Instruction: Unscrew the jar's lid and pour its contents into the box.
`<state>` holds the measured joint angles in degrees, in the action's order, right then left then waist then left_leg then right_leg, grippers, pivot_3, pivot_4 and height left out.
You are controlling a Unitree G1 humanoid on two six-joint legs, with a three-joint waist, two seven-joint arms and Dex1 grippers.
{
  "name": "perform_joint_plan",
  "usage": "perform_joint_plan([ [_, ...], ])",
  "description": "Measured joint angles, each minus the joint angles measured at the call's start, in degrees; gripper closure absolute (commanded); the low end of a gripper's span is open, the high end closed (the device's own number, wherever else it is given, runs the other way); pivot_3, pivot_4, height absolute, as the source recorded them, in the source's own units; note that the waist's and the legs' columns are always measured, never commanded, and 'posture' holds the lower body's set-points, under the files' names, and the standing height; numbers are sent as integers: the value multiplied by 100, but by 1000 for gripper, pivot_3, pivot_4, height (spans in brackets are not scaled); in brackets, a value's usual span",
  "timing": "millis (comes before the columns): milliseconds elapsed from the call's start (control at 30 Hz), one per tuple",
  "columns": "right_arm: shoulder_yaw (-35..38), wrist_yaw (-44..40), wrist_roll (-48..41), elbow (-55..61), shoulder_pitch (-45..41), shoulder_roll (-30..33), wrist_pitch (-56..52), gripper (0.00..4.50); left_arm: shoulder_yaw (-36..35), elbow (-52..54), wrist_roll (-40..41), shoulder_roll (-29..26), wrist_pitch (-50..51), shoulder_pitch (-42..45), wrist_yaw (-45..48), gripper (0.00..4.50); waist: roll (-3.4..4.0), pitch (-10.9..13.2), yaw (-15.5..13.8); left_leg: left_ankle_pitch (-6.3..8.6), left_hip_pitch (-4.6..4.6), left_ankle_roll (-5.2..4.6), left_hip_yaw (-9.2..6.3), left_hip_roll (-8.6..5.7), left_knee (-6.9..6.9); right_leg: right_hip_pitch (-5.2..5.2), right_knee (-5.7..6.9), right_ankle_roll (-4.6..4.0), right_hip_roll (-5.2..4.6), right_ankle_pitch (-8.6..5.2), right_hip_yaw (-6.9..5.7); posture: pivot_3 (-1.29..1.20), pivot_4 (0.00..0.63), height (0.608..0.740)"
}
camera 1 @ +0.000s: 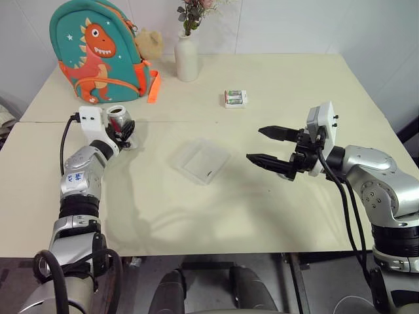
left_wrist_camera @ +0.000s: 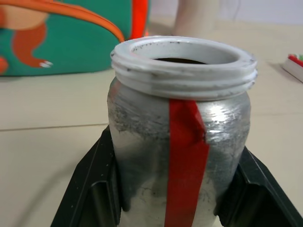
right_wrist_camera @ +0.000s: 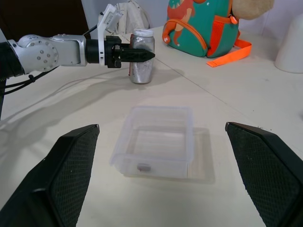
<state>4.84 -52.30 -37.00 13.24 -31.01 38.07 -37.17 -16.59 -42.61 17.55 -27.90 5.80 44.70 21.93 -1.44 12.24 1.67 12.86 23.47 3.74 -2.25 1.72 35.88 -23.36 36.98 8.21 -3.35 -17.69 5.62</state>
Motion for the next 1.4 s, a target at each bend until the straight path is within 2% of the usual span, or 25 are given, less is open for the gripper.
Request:
perform_joint_plan([
  [33, 0, 5, 0, 2, 0, 0, 0, 11, -6, -96, -1, 5, -116, -3, 63, 2518, -1, 0, -2, 0, 0, 0, 0, 0, 0, 0, -1, 0, 0, 0, 0, 0, 150, 740],
  [100, 0, 16, 0, 2, 0, -1, 0, 0, -22, -184, -18, 2, -264, -39, 137, 1780, 0, 0, 4, 0, 1, 0, 0, 0, -1, 0, -2, 0, 0, 0, 0, 0, 150, 740],
  [300, 0, 43, -1, 4, -1, -31, 1, 0, -5, -292, -212, -35, -449, -258, 270, 23, -1, 0, 8, 0, 0, 0, 0, 0, -1, 0, -1, 0, 0, 0, 0, 0, 150, 740],
  [433, 0, 50, -3, 4, -2, -66, 5, 0, 35, -190, -301, -186, -461, -343, 333, 23, -1, 0, 12, 0, 0, 0, 0, 0, -2, 0, -2, 0, 0, 0, 0, 0, 150, 740],
  [567, 1, 61, -9, 17, -1, -97, 13, 0, 105, 654, -341, -351, -272, -849, 462, 23, -1, 0, 20, 0, -2, 0, 1, 2, -14, -2, -5, -1, 0, 0, 1, 0, 150, 740],
  [700, 9, 63, -27, 64, 70, -111, 12, 0, 46, 1764, -207, -557, 225, -1664, 603, 23, -1, 0, 28, 0, -4, 0, 2, 3, -23, -2, -10, -4, -2, -2, 1, 0, 150, 740],
  [833, 50, 25, -65, 179, 237, -10, -40, 0, -69, 2892, -198, -1013, 372, -2756, 938, 23, -2, 0, 37, 1, -7, 2, 3, 5, -33, -4, -13, -11, -4, -6, 1, 0, 150, 740],
  [1000, 73, -276, -12, 254, 388, 325, 135, 0, -420, 3836, 46, -1588, -457, -3614, 2083, 23, -4, -1, -3, 1, -15, 1, 14, 10, -46, 4, -50, -57, -11, -16, -5, 0, 150, 740],
  [1033, 73, -378, -3, 275, 444, 341, 262, 0, -423, 4087, 233, -1707, -568, -3650, 2509, 23, -5, -1, -16, -1, -17, -1, 16, 10, -52, 13, -66, -120, -14, -45, -6, 0, 150, 740],
  [1100, 70, -521, 59, 315, 529, 361, 479, 0, -419, 4373, 501, -1818, -507, -3616, 2871, 23, -4, -1, -12, -2, -18, -2, 24, 10, -56, 26, -92, -121, -17, -41, -5, 0, 150, 740],
  [1233, 35, -843, 471, 268, 700, 525, 1138, 0, -7, 4679, 688, -1940, -412, -3447, 3565, 23, -5, -2, 9, 2, -24, -7, 41, 9, -59, 43, -123, -98, -19, -28, 4, 0, 150, 740],
  [1300, 17, -898, 594, 217, 769, 535, 1314, 0, 299, 4694, 674, -1939, -519, -3403, 3844, 23, -5, -2, 30, 4, -26, -9, 43, 10, -66, 41, -122, -46, -17, 0, 5, 0, 150, 740],
  [1400, 29, -935, 640, 218, 907, 569, 1385, 0, 619, 4629, 649, -1927, -698, -3192, 4148, 23, -6, -2, 30, 4, -25, -10, 41, 14, -74, 29, -112, -21, -11, 13, 4, 0, 150, 740],
])
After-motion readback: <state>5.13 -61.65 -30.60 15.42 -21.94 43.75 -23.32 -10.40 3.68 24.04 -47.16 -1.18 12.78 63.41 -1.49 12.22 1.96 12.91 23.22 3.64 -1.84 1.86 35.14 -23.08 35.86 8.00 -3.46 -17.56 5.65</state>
